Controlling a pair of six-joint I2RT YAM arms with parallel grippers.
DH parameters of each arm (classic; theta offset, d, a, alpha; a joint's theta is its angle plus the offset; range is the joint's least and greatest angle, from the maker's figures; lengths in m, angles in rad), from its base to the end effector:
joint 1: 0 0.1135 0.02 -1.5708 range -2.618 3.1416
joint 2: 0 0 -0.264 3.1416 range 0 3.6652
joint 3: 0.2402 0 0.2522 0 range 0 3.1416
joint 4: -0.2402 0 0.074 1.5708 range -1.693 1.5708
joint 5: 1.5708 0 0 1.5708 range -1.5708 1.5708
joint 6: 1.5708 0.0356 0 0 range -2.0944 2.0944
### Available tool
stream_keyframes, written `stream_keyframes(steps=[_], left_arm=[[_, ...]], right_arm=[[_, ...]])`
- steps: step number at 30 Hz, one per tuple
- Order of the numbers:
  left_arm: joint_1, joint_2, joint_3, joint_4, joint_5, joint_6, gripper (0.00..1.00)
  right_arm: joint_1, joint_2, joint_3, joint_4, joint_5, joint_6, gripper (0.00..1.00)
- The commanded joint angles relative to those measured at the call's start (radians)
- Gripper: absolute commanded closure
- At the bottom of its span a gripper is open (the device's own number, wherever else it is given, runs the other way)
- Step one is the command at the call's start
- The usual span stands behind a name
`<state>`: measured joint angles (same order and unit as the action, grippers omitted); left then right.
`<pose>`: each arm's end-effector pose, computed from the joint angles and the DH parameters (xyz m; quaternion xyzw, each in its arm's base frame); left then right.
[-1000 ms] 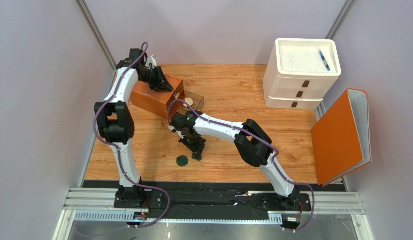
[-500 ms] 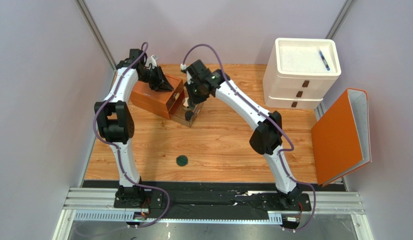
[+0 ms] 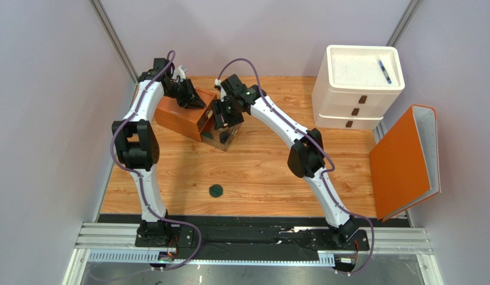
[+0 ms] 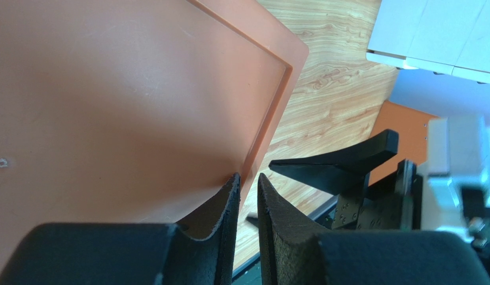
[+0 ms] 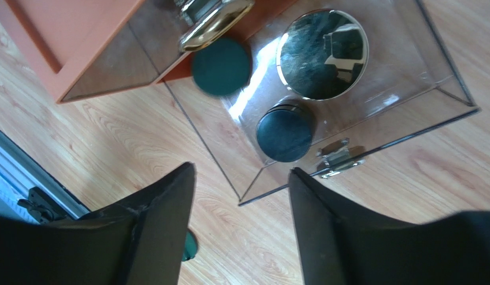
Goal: Organize the makeup
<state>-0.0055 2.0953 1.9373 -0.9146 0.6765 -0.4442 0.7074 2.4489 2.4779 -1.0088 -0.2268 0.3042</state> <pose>0.4521 -0.0248 0.2733 -0.1191 0.9101 -0.3654 0.1550 0.3952 0.3485 0.2589 -0.2226 0.9247 0.2349 0.2007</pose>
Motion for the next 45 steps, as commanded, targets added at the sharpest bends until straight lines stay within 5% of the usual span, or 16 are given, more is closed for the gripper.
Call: stream_keyframes(steps=[1,11,20,30,39,42,43,45], left_arm=[[-0.001,0.016,-0.027,-0.009,-0.074,0.006,0.75],[-0.001,0.011,-0.034,-0.004,-0.072,0.001,0.75],[-0.001,0.003,-0.061,-0.001,-0.072,0.022,0.75],[-0.001,0.002,-0.086,-0.010,-0.064,0.048,0.75],[-0.001,-0.008,-0.100,-0.026,-0.064,0.068,0.75],[-0.001,-0.008,-0.100,-0.033,-0.068,0.078,0.75],[-0.001,-0.008,-0.098,-0.035,-0.068,0.081,0.75],[-0.001,-0.008,-0.100,-0.038,-0.068,0.084,0.75]], right_arm=[[0.007,-0.028,0.009,0.027,-0.009,-0.016,0.33],[0.020,-0.172,-0.173,0.000,-0.035,-0.076,0.31],[0.200,-0.304,-0.442,-0.077,-0.023,-0.230,0.33],[0.405,-0.185,-0.470,-0.109,0.079,-0.257,0.35],[0.435,-0.015,-0.350,-0.117,0.169,-0.225,0.37],[0.437,0.021,-0.313,-0.128,0.170,-0.218,0.43],[0.437,0.031,-0.310,-0.128,0.165,-0.218,0.56],[0.437,0.035,-0.309,-0.126,0.170,-0.217,0.69]])
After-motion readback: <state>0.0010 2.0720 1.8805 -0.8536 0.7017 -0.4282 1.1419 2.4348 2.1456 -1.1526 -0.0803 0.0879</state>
